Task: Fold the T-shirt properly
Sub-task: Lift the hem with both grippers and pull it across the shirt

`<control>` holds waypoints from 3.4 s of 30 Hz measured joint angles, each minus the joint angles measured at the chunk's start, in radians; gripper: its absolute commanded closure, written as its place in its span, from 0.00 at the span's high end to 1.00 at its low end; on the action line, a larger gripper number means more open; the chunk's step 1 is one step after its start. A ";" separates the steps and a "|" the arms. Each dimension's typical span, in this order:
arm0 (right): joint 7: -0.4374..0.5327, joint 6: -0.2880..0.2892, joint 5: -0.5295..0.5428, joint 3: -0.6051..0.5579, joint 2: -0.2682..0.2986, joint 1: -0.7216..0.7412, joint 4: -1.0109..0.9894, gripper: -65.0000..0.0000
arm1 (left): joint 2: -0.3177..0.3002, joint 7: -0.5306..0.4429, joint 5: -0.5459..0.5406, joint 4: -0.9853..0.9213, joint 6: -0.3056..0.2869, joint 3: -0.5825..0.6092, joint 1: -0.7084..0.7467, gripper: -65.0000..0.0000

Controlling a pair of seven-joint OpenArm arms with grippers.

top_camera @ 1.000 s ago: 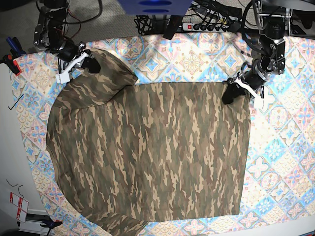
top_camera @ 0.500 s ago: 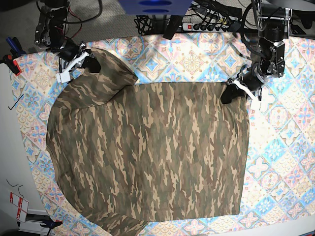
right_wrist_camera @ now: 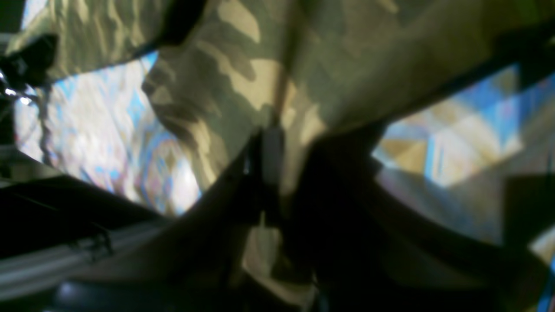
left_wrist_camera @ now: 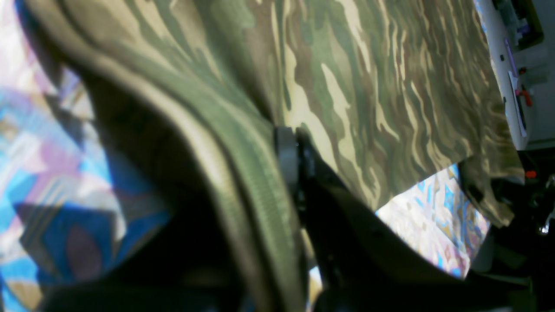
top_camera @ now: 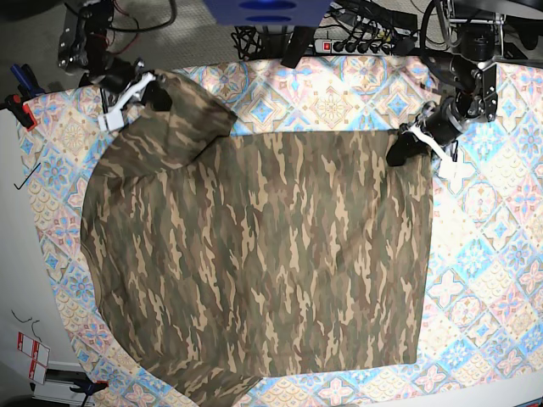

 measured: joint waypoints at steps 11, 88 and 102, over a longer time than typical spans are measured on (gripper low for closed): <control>-0.028 0.008 -0.021 0.121 -0.011 -0.064 0.047 0.00 | -0.003 -0.188 0.054 0.018 0.000 -0.002 0.082 0.05; -0.262 -0.101 -0.188 0.228 -0.044 0.141 0.407 0.00 | 0.045 0.958 0.058 0.367 0.002 -0.325 -0.011 0.05; -0.298 -0.104 -0.196 0.228 -0.042 0.181 0.396 0.00 | 0.051 0.890 0.153 0.393 0.038 -0.370 -0.064 0.05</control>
